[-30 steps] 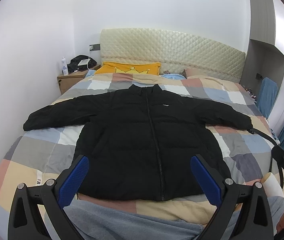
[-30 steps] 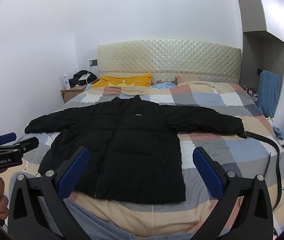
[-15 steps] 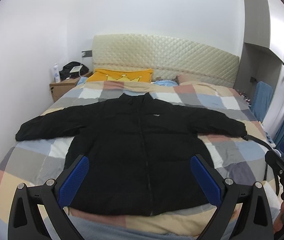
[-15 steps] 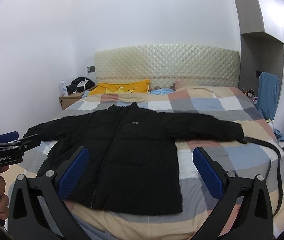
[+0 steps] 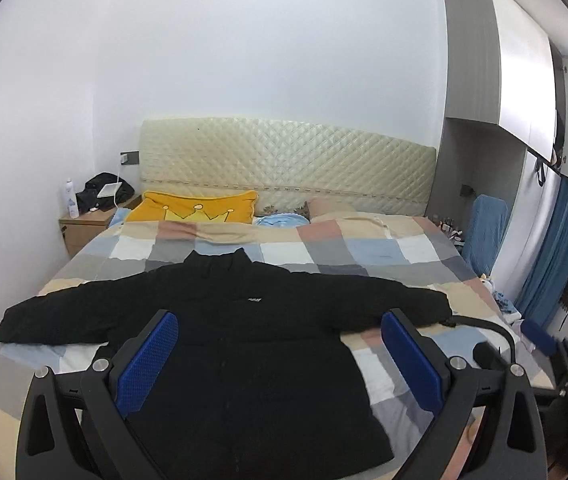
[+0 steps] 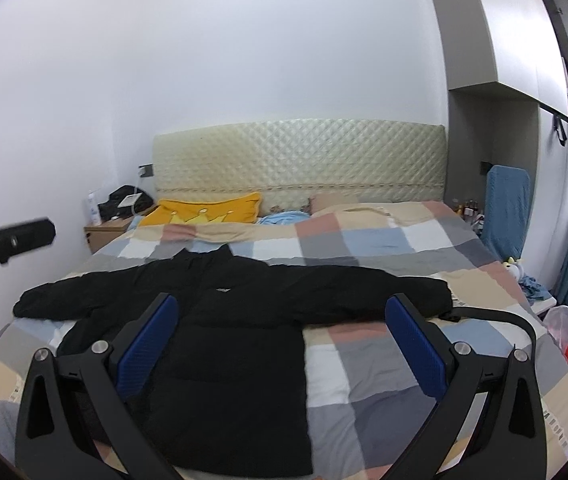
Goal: Fold large clothes
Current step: 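Reach the right gripper to the jacket sleeve cuff and grasp it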
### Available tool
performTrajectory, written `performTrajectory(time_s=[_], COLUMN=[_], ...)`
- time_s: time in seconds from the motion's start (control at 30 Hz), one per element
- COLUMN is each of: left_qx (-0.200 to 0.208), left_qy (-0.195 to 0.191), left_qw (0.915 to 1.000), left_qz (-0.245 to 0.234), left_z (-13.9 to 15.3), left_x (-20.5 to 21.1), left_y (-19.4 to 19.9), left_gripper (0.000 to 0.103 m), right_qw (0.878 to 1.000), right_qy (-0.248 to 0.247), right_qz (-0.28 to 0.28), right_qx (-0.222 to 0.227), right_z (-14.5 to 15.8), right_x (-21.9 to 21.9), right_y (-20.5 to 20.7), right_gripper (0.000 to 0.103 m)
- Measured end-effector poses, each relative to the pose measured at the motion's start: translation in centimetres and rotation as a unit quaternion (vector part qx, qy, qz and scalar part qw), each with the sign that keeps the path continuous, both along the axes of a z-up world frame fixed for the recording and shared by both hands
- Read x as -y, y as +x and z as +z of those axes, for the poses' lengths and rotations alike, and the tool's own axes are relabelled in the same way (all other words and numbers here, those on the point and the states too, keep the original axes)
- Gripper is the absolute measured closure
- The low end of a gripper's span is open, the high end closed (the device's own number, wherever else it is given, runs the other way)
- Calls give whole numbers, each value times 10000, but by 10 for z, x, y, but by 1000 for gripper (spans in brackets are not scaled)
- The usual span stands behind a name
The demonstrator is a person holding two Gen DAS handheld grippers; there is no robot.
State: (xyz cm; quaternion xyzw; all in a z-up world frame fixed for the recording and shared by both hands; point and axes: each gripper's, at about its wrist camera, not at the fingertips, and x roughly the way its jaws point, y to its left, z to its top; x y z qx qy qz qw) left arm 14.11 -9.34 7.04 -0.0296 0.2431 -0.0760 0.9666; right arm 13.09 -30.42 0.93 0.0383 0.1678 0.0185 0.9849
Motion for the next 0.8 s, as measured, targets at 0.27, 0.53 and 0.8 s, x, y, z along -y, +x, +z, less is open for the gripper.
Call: performTrajectory(time_s=[0.27,0.53,0.8], left_qx=[313,179,-344], left_qy=[-155,269,42], left_qw=[9992,9991,9967], left_qz=[-209,275,737], left_z=[5,-76,-159], left_x=[10,-33,-90], left_y=[34,59,89], left_gripper=[0,0,0], right_qw=[9995,9992,9989], right_qy=[30,91,287], right_qz=[-218,-145,-206], right_qx=[-206,-362,-295], right_z=[-31,-82,-92], right_x=[29,41,51], right_y=[50,94,131], right_gripper=[0,0,0])
